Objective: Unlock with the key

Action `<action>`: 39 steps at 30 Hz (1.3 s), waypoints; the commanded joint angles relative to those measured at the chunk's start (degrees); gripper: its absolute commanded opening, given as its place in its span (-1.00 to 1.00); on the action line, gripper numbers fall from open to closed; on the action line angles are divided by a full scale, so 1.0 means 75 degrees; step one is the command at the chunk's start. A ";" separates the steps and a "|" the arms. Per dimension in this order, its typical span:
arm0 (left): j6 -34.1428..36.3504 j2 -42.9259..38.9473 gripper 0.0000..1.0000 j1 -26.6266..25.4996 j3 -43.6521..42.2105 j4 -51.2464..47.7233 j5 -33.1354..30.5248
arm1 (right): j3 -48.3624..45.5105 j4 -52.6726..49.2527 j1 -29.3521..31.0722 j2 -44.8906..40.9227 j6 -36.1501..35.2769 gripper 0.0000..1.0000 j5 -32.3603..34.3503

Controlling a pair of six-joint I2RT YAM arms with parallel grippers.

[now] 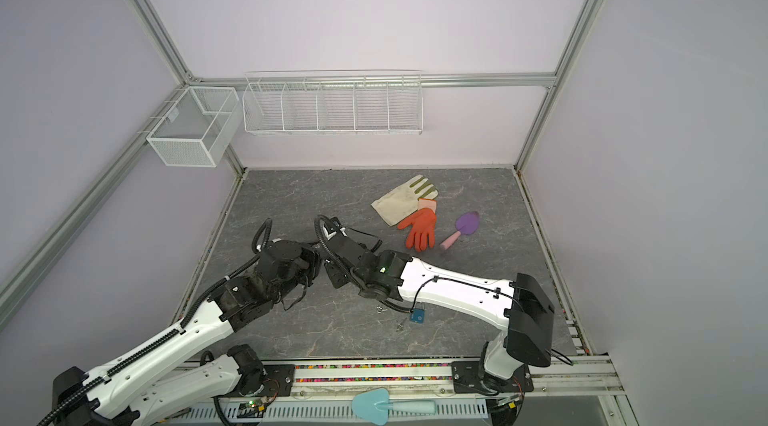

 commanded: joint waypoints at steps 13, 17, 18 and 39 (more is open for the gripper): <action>-0.0253 0.0000 -1.00 0.0000 0.0415 0.0351 0.0689 | 0.0551 0.0080 0.0114 0.0661 -0.0463 -0.87 0.0305; -0.0123 0.0092 -1.00 -0.0016 0.0502 0.0479 0.0970 | 0.0296 0.0837 -0.0102 0.0313 -0.0075 -0.87 -0.1086; -0.0102 0.0111 -1.00 -0.0020 0.0511 0.0428 0.1040 | 0.0319 0.0877 -0.0161 0.0220 0.0070 -0.88 -0.1281; 0.0132 0.0214 -1.00 -0.0072 0.0783 -0.0161 0.1142 | 0.0681 0.0984 0.0132 0.0238 -0.0756 -0.87 -0.0536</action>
